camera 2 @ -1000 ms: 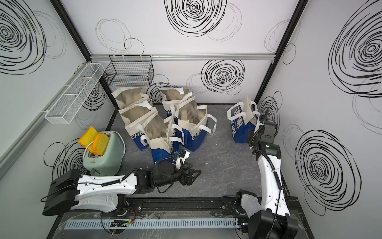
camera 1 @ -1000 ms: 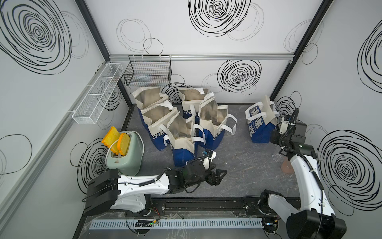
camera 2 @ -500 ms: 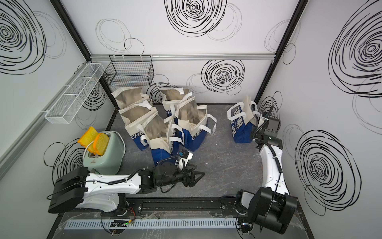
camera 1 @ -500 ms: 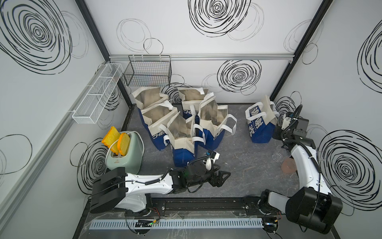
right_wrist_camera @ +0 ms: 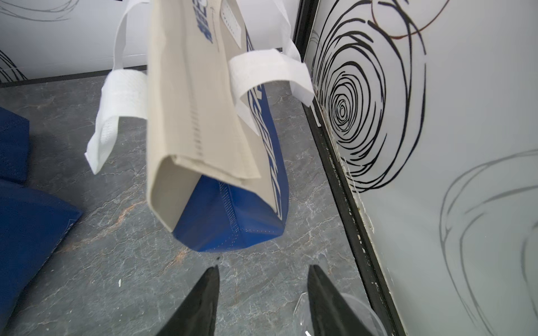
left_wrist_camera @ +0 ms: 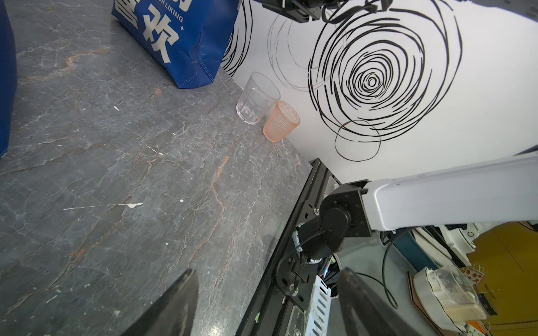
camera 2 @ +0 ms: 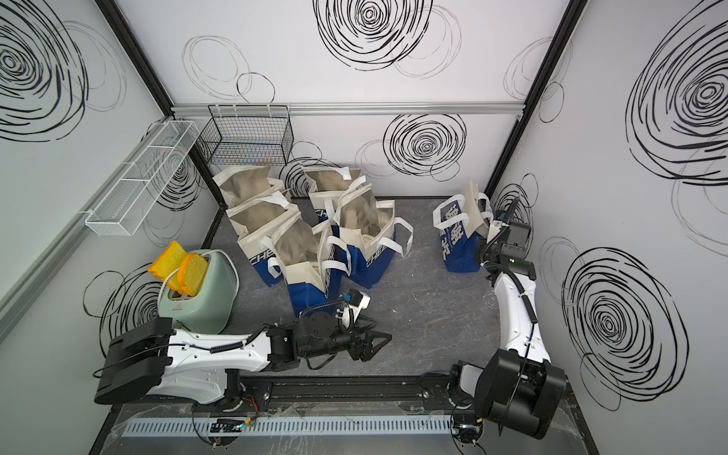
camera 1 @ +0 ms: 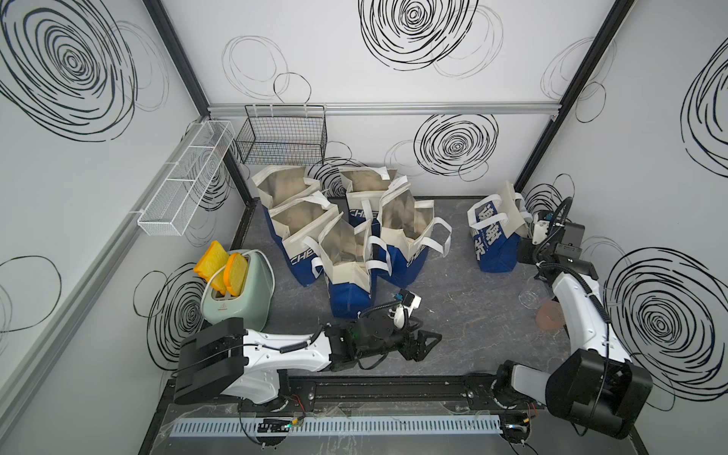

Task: Open the takeout bag
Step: Move the takeout bag to the center of the board.

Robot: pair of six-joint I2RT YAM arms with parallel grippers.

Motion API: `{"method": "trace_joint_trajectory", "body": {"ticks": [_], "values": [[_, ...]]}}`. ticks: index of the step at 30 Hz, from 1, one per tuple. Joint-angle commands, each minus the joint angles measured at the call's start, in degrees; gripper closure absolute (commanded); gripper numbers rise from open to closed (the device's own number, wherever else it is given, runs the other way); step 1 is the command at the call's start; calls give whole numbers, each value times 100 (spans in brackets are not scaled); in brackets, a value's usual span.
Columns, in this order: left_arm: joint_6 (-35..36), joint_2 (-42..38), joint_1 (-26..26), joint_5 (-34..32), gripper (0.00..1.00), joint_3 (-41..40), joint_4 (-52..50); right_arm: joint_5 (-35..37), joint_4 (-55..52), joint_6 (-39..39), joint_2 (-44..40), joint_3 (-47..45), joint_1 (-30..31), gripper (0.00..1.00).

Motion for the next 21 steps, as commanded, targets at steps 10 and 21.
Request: {"method": "trace_joint_trajectory", "body": {"ticks": [10, 21], "values": [[101, 70, -102, -22, 21, -49, 255, -223, 770, -21, 473, 350, -149, 47], [144, 369, -131, 84, 21, 178, 62, -537, 1192, 56, 506, -97, -161, 50]]}}
